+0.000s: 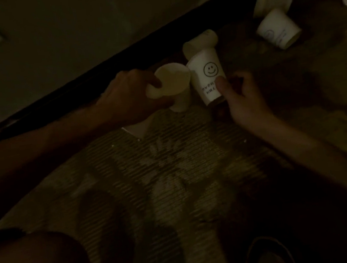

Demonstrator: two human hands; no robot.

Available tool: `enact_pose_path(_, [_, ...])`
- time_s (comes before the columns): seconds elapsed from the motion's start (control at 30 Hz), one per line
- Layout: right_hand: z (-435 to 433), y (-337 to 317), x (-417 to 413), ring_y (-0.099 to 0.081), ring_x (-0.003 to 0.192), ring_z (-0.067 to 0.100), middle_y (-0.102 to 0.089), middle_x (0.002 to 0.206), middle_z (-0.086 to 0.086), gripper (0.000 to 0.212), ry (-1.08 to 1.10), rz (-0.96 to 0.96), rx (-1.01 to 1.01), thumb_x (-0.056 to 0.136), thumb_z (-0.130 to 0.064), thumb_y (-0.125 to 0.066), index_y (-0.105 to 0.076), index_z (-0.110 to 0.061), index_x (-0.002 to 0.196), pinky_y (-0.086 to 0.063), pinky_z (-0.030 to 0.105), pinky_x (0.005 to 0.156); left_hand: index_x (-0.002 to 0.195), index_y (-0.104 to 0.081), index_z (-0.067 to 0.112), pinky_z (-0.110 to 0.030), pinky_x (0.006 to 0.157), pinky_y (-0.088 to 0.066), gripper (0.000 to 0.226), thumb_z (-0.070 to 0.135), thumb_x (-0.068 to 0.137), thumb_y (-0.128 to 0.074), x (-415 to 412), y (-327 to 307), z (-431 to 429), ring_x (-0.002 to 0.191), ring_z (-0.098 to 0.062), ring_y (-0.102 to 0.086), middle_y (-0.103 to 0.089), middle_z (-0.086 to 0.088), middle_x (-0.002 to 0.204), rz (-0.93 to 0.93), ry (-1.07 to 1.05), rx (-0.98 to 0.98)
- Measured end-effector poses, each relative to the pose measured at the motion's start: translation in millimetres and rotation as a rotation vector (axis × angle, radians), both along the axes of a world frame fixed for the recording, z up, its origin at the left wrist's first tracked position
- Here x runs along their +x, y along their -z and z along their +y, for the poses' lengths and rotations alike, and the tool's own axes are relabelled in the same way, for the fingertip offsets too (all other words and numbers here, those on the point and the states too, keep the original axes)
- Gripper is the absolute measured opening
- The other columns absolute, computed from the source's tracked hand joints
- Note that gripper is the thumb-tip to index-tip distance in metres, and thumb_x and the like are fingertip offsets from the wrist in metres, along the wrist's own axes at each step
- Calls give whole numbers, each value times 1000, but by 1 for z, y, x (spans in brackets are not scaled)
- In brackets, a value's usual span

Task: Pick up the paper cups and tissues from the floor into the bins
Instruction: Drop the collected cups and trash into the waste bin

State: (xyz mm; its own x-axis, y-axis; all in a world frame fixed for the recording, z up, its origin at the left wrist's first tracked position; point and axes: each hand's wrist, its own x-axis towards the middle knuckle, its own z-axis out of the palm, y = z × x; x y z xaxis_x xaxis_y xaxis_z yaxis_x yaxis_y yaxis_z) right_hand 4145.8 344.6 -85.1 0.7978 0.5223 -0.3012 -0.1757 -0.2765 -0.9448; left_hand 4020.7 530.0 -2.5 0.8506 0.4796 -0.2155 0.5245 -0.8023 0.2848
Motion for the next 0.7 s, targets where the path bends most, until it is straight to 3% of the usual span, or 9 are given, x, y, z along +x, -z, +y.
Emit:
enact_pose_path(0.17, [42,-24,-67,-60,88,2,-53,103,-15,44,-243,45,110,93,-45,-53,-39,-23,129,-48,19,62,106,-69,33,-28,85,-44,59,67,57,-76,-103,-44,15,101,-5,-53,-61,14,114,31,-132,24])
enact_pose_path(0.27, [71,-42,-113,-65,71,-5,-54,101,-9,35,-358,71,181,96,-35,-53,-39,-19,123,-49,11,50,94,-63,41,-25,79,-44,53,71,52,-73,-163,-67,18,94,-2,-53,-56,24,101,34,-206,30])
enact_pose_path(0.33, [90,-58,-142,-66,69,-2,-55,100,-7,30,-433,83,213,96,-32,-53,-38,-20,119,-49,13,49,88,-59,45,-17,71,-39,54,79,47,-65,-205,-84,20,87,5,-51,-51,30,91,15,-253,32])
enact_pose_path(0.43, [117,-88,-184,-66,82,11,-58,104,-6,38,-588,39,233,82,-45,-55,-44,-26,113,-51,26,60,83,-60,46,-11,68,-36,53,86,47,-56,-271,-113,24,91,17,-52,-51,33,86,-42,-312,70])
enact_pose_path(0.5, [133,-113,-211,-68,82,12,-61,102,-7,40,-708,-15,249,68,-57,-56,-48,-34,100,-51,27,62,79,-61,46,-11,66,-37,51,86,49,-55,-312,-135,24,97,22,-48,-56,32,82,-93,-372,100])
enact_pose_path(0.6, [159,-153,-255,-67,75,-6,-67,88,-19,40,-841,-110,289,56,-70,-55,-52,-49,90,-51,16,53,77,-66,42,-18,63,-45,48,84,56,-57,-371,-174,29,88,10,-59,-64,31,89,-179,-462,162])
enact_pose_path(0.7, [189,-189,-302,-67,69,-6,-65,78,-31,23,-901,-184,348,52,-71,-57,-55,-61,71,-50,17,46,82,-72,38,-24,63,-47,45,78,64,-62,-432,-208,36,83,6,-64,-67,29,87,-299,-565,188])
